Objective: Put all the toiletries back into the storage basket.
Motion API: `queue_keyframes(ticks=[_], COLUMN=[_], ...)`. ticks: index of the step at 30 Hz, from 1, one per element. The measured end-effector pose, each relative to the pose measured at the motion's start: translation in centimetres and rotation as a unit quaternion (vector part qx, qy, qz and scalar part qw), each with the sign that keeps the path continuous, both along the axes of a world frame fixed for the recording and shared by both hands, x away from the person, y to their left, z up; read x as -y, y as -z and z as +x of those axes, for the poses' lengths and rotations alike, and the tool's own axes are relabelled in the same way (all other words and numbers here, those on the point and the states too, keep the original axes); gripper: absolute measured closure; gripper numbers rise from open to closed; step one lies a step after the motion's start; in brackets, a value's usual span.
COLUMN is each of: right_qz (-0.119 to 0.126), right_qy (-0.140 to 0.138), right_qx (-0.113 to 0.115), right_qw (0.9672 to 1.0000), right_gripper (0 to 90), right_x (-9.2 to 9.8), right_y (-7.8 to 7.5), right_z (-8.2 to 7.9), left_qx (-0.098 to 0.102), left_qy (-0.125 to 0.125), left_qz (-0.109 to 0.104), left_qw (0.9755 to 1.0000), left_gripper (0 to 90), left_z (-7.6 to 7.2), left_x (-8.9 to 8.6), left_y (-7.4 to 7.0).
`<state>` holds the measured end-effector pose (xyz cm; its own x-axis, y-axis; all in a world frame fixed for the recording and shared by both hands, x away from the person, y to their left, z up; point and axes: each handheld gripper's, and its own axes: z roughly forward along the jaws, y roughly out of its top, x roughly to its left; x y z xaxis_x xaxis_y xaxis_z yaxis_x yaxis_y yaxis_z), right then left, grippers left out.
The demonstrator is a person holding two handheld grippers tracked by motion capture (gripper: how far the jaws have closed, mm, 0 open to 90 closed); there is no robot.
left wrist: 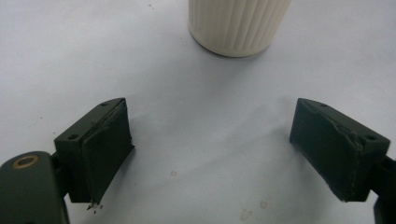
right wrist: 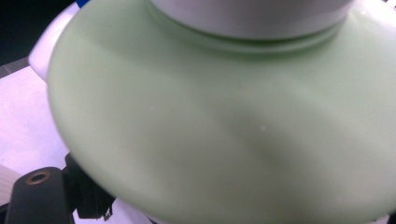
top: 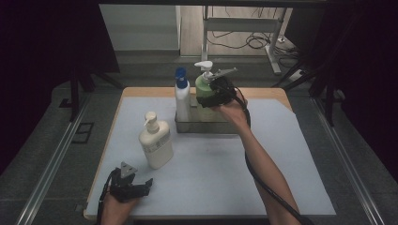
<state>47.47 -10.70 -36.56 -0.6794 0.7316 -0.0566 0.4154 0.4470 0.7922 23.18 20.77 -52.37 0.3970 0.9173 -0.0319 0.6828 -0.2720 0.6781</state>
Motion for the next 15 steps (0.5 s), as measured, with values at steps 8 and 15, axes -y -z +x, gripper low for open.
queue_keyframes(ticks=[8, 15], right_qz=[-0.001, -0.005], right_qy=[-0.006, -0.009], right_qx=[-0.016, -0.025], right_qw=[0.9998, 0.9996], right_gripper=[12.3, 12.4], right_x=[0.1, 0.2], right_y=[1.2, 2.1], right_z=[0.2, 0.3], left_qx=[0.0, -0.001], left_qy=[0.0, 0.001], left_qz=[0.0, 0.001], left_qw=[1.0, 1.0], left_gripper=[12.1, 12.1], left_z=[0.0, 0.0], left_x=[0.0, 0.0], left_y=[0.0, 0.0])
